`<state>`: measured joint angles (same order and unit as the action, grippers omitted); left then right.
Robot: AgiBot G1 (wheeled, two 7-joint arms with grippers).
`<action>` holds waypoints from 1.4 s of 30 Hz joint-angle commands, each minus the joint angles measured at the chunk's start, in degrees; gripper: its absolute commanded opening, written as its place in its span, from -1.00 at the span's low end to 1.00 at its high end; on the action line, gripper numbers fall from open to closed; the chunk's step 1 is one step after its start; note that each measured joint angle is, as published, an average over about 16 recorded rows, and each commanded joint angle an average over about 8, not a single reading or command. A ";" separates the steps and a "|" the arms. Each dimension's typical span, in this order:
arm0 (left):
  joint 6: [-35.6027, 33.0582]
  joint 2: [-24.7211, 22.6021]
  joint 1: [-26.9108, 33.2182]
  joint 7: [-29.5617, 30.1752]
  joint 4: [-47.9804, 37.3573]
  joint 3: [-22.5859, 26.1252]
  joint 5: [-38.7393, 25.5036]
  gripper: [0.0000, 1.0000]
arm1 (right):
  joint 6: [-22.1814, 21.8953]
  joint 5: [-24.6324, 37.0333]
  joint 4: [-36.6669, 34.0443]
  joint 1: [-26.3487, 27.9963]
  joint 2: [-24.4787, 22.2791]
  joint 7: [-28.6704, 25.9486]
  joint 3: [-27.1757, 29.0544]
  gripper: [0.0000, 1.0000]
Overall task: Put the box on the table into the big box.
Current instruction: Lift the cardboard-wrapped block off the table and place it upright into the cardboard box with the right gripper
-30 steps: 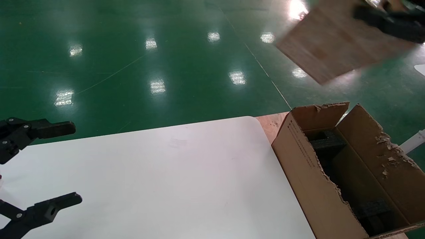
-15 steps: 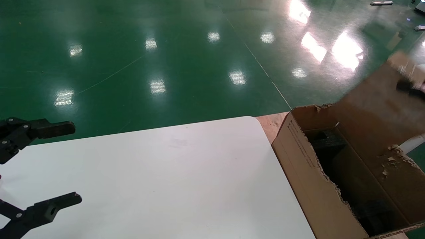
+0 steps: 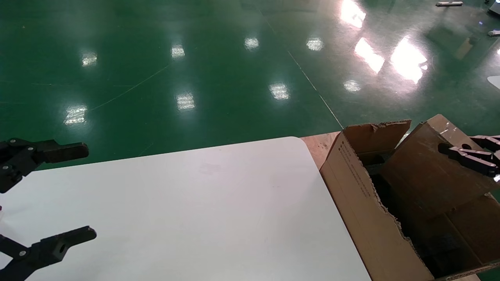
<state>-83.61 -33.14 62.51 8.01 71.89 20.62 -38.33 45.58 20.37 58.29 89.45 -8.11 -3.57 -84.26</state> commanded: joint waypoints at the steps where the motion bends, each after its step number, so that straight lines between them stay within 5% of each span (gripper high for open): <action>1: 0.00 0.00 0.00 0.00 0.00 0.00 0.00 1.00 | -3.17 -2.45 1.43 -0.54 -0.44 0.91 -2.36 -1.00; 9: 0.00 0.00 0.00 0.00 0.00 0.00 0.00 1.00 | -13.11 -12.40 5.50 0.98 -2.68 5.60 -10.68 -1.00; 17: 0.00 0.00 0.00 0.00 0.00 0.01 0.00 1.00 | -17.95 -20.91 7.77 5.81 -3.11 13.48 -17.74 -1.00; 42: 0.01 0.01 0.00 -0.01 0.00 0.02 0.01 1.00 | -14.71 -44.99 1.19 14.04 1.23 31.36 -38.10 -1.00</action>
<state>-83.60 -33.13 62.51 8.00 71.89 20.64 -38.32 30.90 -24.52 59.40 103.42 -6.80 27.67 -122.21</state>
